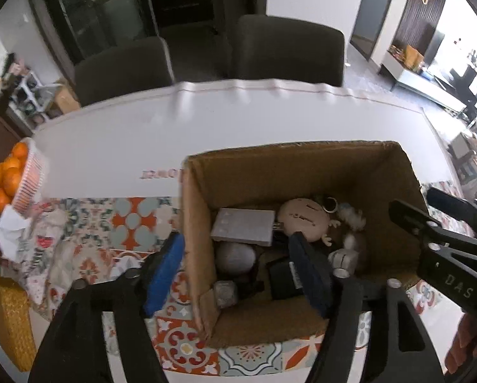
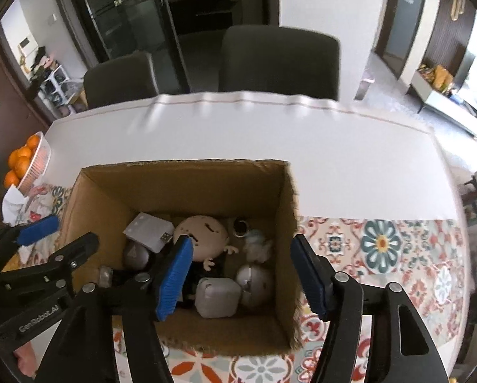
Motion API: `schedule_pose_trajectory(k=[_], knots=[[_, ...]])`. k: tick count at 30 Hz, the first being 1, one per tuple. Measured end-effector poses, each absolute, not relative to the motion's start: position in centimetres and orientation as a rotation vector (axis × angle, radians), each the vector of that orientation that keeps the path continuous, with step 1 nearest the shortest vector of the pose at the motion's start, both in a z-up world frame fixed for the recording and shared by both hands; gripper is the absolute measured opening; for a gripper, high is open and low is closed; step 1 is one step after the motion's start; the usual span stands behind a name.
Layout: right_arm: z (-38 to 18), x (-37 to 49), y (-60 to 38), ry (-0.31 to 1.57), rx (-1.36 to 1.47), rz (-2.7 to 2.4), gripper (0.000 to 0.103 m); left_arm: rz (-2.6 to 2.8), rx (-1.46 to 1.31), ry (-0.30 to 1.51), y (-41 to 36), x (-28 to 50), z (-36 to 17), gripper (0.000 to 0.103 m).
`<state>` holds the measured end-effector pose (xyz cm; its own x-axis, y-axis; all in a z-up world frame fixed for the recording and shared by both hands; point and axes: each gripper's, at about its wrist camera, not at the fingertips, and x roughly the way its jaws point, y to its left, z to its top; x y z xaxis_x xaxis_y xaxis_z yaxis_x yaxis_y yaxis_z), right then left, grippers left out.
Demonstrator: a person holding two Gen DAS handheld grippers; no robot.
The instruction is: Organize rigid objects
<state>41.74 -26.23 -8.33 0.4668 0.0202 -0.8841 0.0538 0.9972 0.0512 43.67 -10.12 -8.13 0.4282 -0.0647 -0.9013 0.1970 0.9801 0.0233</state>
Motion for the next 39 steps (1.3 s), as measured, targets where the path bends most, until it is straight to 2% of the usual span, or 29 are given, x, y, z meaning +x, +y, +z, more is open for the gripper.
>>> schedule_pose_trajectory(k=[13, 19, 26, 39], knots=[[-1.6, 33.4, -25.0, 0.886, 0.049, -0.076, 0.076, -0.102, 0.111, 0.855, -7.7, 35.7, -1.1, 0.096], [1.6, 28.8, -24.6, 0.778, 0.045, -0.109, 0.079, -0.095, 0.112, 0.744, -7.2, 31.5, 2.1, 0.102], [4.1, 24.1, -24.2, 0.680, 0.029, -0.141, 0.083, -0.079, 0.115, 0.640, -6.7, 26.7, 4.3, 0.103], [5.4, 18.9, -23.3, 0.617, 0.037, -0.120, 0.085, -0.102, 0.080, 0.588, -5.5, 21.3, 5.7, 0.103]])
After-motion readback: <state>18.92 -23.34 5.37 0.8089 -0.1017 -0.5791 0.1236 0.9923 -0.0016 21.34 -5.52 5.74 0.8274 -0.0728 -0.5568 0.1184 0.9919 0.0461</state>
